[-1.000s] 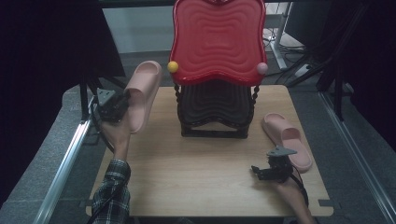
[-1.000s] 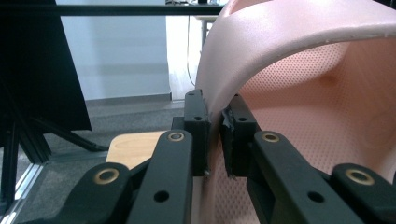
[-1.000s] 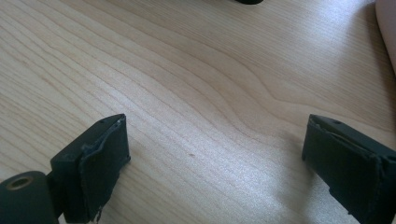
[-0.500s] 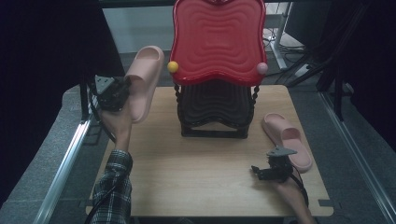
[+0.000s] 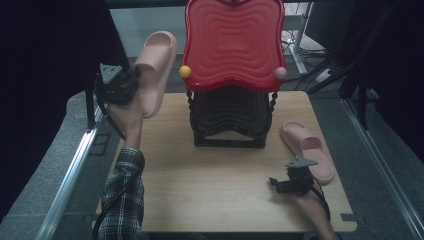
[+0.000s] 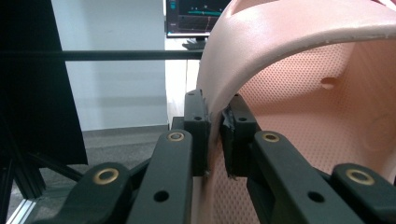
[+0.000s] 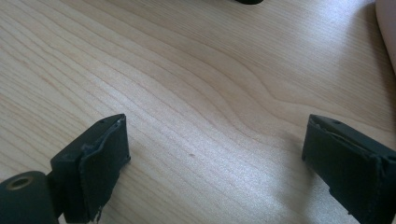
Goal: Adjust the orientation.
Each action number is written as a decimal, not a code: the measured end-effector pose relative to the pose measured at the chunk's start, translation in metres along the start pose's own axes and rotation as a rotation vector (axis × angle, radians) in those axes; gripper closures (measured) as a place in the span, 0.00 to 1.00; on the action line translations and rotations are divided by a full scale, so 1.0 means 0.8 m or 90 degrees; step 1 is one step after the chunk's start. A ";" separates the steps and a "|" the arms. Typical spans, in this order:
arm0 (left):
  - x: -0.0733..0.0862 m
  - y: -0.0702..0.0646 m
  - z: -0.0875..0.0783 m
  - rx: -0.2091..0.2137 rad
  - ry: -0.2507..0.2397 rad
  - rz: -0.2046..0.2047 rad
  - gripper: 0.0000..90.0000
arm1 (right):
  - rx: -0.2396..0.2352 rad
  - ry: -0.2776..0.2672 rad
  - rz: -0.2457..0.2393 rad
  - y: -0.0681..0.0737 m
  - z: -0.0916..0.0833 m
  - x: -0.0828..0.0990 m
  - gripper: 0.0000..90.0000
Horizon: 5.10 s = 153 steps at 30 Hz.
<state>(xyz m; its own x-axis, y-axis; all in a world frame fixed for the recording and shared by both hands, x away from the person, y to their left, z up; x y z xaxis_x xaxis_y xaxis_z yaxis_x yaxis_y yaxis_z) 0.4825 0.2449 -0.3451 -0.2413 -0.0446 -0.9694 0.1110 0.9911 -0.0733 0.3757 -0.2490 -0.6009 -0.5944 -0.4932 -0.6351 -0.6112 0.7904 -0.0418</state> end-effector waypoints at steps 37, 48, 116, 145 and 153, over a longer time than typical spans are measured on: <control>-0.132 -0.058 0.042 -0.017 -0.055 -0.022 0.90 | -0.001 0.002 0.001 0.000 0.000 0.000 0.08; -0.150 -0.083 0.069 0.006 -0.038 -0.067 0.90 | -0.002 0.002 0.001 0.000 0.000 0.000 0.08; -0.027 -0.083 -0.007 0.175 -0.067 0.051 0.99 | -0.001 0.000 -0.001 0.000 0.000 0.000 0.08; -0.052 -0.130 0.037 0.248 -0.043 0.101 0.99 | -0.001 0.000 -0.001 0.000 0.000 0.000 0.08; -0.067 -0.141 0.054 0.281 -0.046 0.091 0.99 | -0.002 0.001 0.000 0.000 0.000 0.000 0.08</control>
<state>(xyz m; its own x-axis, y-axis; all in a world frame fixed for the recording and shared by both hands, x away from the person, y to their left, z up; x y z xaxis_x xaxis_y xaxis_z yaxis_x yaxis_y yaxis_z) 0.5249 0.1300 -0.2951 -0.1281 0.0643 -0.9897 0.5411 0.8408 -0.0153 0.3757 -0.2487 -0.6009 -0.5954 -0.4935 -0.6340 -0.6127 0.7894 -0.0391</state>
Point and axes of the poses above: each handheld gripper's, and its own axes: z roughly forward along the jaws, x roughly out of its underside, y roughly to its left, the point moved 7 cm from there along z, roughly forward along the jaws, and after that the axes turned 6 degrees about y, right-handed, at the moved point
